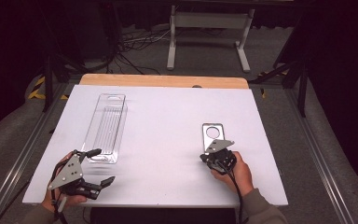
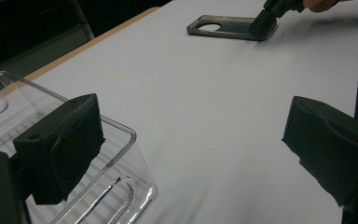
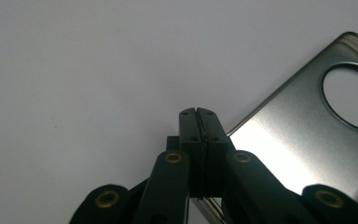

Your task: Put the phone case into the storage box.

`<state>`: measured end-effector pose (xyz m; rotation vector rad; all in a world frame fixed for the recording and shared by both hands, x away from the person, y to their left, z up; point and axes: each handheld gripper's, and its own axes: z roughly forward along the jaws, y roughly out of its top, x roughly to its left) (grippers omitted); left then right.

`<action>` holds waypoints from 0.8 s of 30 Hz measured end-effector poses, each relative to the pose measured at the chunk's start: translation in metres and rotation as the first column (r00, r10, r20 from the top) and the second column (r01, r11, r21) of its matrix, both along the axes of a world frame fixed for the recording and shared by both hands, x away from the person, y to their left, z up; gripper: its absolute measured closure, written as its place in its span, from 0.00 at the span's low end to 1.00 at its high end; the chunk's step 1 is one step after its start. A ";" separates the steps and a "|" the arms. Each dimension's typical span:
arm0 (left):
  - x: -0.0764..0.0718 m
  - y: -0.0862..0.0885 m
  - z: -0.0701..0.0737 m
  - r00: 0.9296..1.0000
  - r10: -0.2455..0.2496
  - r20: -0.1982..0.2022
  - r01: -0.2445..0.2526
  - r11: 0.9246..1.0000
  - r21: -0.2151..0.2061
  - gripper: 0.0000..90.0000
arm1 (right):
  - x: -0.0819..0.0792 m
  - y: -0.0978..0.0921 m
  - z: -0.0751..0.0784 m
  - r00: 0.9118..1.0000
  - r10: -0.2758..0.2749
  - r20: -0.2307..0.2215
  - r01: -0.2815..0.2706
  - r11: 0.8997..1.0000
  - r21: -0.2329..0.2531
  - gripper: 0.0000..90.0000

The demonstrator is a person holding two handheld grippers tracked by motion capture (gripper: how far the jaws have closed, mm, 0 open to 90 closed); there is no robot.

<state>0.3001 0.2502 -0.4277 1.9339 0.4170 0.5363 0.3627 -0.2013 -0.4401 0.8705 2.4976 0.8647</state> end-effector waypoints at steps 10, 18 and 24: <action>0.000 0.000 0.001 1.000 0.002 0.001 -0.002 1.000 -0.004 0.06 | -0.004 -0.013 0.004 0.998 -0.059 0.006 0.059 0.998 -0.034 1.00; 0.000 0.002 0.002 1.000 0.008 0.006 -0.008 1.000 -0.008 0.06 | -0.007 -0.022 0.008 0.997 -0.075 0.026 0.075 0.997 -0.002 1.00; 0.001 0.002 0.003 1.000 0.010 0.009 -0.010 1.000 -0.008 0.06 | -0.008 -0.029 0.014 0.994 -0.100 0.051 0.099 0.995 0.030 0.94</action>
